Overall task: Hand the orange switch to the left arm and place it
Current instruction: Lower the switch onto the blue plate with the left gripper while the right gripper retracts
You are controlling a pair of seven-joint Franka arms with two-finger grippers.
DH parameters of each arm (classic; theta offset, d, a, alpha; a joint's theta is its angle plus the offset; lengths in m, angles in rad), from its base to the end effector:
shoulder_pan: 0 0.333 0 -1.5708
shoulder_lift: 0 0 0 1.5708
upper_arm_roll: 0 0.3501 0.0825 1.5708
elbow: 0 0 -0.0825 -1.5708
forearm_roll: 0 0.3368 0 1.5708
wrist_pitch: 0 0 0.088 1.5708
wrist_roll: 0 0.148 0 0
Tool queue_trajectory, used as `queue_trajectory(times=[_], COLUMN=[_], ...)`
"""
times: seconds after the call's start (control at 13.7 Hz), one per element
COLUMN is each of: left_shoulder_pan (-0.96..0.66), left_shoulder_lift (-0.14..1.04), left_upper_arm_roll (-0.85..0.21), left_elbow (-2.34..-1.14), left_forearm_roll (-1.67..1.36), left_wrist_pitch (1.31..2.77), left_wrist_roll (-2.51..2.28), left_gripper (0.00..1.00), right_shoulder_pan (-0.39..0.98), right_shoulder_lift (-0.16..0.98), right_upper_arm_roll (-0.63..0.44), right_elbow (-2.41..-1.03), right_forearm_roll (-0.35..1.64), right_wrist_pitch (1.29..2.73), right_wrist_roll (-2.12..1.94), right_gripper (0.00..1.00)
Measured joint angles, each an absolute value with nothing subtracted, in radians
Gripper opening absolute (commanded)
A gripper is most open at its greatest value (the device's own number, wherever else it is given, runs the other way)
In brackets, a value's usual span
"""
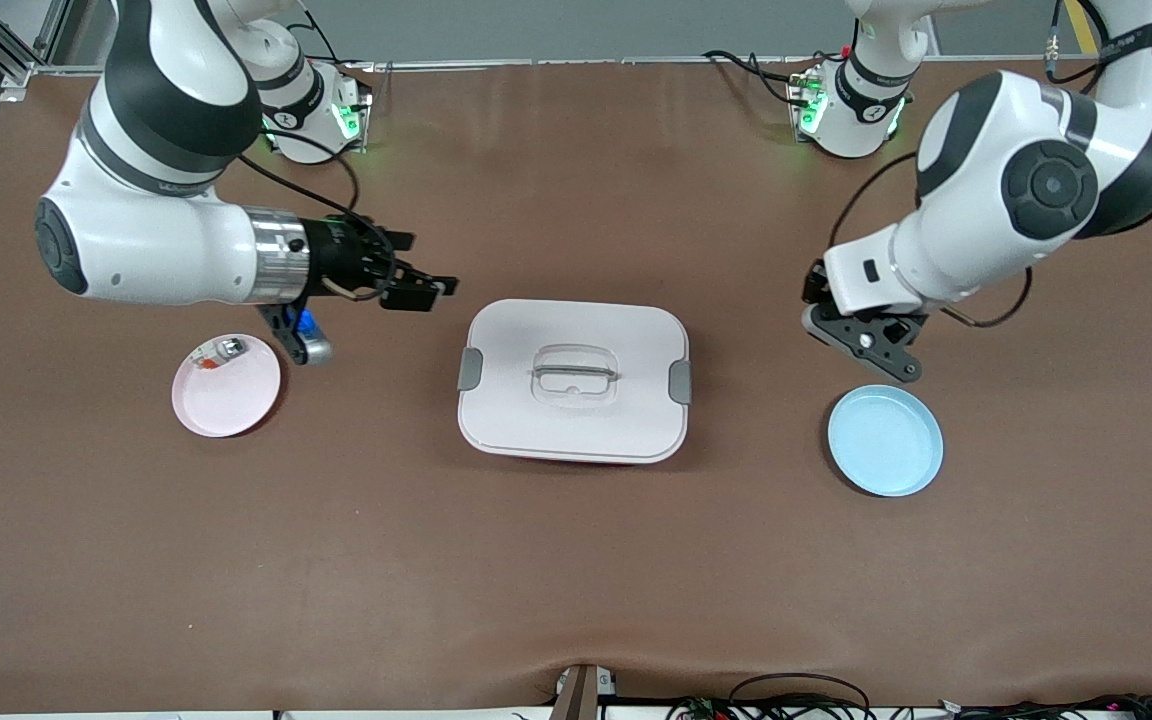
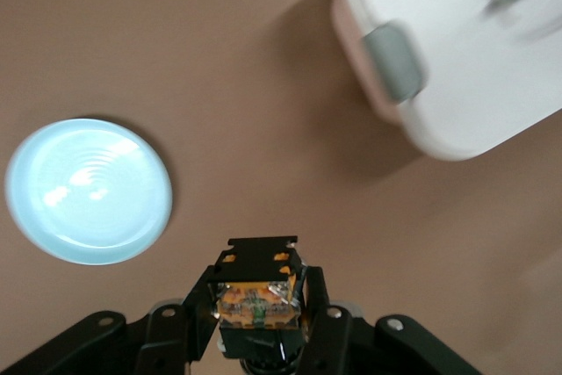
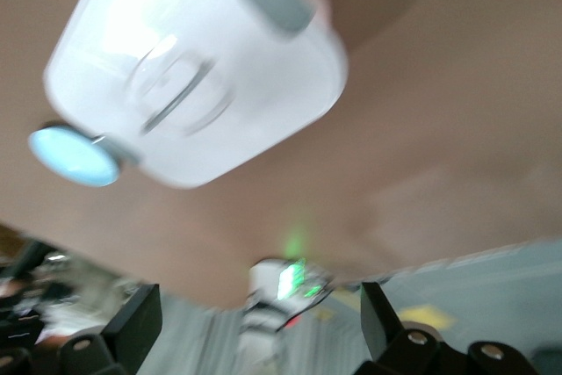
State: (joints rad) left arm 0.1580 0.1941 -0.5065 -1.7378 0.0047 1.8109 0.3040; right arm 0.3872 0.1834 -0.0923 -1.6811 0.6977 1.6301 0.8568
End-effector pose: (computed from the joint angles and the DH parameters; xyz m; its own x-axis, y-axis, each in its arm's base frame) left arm 0.5315 -0.1736 0.4740 0.7919 -0.6072 -0.0653 -0.5986 -0.7929 0.1139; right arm 0.5003 0.2517 0.5100 0.6522 -0.4433 -0.6149 -0.6772 -0.7052 -0.2098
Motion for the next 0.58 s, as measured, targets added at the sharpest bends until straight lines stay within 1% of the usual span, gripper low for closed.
queue_trajectory(times=[0.15, 0.29, 0.58], left_shoulder_pan=[0.192, 0.225, 0.23], left_shoulder_lift=[0.218, 0.246, 0.307], left_upper_arm_roll=[-0.506, -0.505, -0.509], left_elbow=[-1.749, -1.755, -1.764], left_forearm_roll=[0.061, 0.113, 0.237], left_wrist_pitch=[1.81, 1.817, 1.882], left_wrist_roll=[0.425, 0.55, 0.675], left_gripper=[0.0, 0.0, 0.0], right_shoulder_pan=[0.368, 0.333, 0.208], right_shoulder_lift=[0.149, 0.137, 0.136], right_upper_arm_roll=[-0.092, -0.092, -0.095], right_elbow=[-1.745, -1.78, -1.795], right_forearm_roll=[0.574, 0.455, 0.292], right_wrist_pitch=[1.634, 1.641, 1.657], right_wrist_roll=[0.717, 0.557, 0.27], right_gripper=[1.0, 1.0, 1.0])
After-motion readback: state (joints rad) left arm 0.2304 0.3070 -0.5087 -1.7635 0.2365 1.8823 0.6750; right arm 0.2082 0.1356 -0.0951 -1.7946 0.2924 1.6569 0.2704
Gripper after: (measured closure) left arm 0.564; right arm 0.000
